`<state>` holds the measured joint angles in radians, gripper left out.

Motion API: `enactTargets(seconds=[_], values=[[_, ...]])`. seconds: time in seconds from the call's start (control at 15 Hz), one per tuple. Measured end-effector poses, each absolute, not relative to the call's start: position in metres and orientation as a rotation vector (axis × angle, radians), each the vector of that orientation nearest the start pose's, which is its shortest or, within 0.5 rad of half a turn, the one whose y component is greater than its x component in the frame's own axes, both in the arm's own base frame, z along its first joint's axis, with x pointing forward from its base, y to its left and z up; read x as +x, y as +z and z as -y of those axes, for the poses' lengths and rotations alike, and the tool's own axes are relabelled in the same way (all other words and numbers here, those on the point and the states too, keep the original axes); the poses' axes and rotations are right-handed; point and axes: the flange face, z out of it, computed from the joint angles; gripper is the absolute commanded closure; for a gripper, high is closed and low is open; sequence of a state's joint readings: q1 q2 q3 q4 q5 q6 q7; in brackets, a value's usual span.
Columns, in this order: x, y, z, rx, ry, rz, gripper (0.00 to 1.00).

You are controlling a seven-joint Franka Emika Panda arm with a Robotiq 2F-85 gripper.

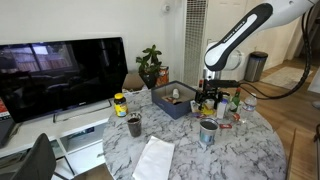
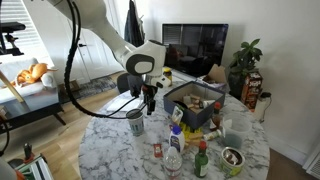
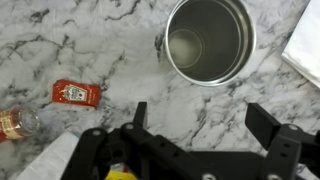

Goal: Place the metal cup upright then put two red packets into it

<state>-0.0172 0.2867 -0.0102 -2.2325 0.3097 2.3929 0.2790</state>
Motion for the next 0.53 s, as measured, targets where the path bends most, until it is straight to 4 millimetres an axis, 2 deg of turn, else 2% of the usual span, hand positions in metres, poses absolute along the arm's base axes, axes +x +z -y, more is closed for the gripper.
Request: enactTargets(seconds=[0.27,0.53], values=[[0.522,0.21,0.06,-2.724,0.184,-1.005,0.0],[0.508,0.176,0.083,-2.685,0.231,-1.096,0.0]])
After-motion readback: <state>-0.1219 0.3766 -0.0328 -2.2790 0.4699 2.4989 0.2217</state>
